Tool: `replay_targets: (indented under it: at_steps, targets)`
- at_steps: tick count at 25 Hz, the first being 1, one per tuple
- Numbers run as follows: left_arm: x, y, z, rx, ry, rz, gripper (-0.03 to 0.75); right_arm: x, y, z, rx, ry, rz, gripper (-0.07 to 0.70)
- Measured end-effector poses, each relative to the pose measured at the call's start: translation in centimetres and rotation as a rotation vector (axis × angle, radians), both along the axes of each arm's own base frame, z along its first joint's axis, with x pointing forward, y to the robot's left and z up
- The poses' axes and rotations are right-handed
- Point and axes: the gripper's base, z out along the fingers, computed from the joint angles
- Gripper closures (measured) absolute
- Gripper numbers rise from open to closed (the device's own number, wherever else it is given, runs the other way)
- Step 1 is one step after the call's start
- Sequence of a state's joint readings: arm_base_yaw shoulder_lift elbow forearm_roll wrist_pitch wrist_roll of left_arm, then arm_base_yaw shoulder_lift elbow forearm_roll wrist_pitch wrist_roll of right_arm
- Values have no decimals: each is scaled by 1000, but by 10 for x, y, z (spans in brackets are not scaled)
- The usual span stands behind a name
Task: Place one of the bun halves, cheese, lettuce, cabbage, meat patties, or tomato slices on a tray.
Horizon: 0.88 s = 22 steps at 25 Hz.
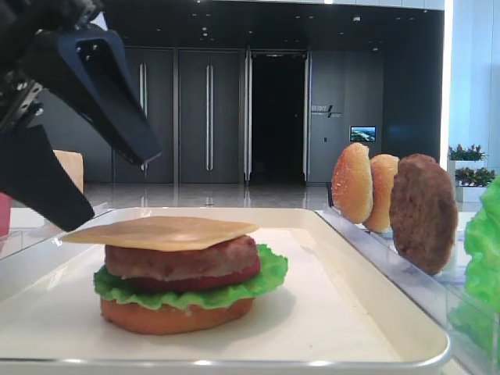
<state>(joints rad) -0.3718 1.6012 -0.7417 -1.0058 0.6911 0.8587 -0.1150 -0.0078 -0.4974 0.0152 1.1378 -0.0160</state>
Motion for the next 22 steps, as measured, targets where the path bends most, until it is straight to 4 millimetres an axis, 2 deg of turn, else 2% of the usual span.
replay_targets:
  at_steps: [4,9,12,17,22]
  targets:
    - [13,-2,15,16,-21,-8,24,0,0,0,0,0,0,217]
    - [39,0,47,38,-89,24,24,0,0,0,0,0,0,217]
    - [55,8,67,80,-129,58,24,0,0,0,0,0,0,217]
    - [80,37,100,191,-187,136,24,0,0,0,0,0,0,217]
    - [97,82,126,349,-209,277,24,0,0,0,0,0,0,217]
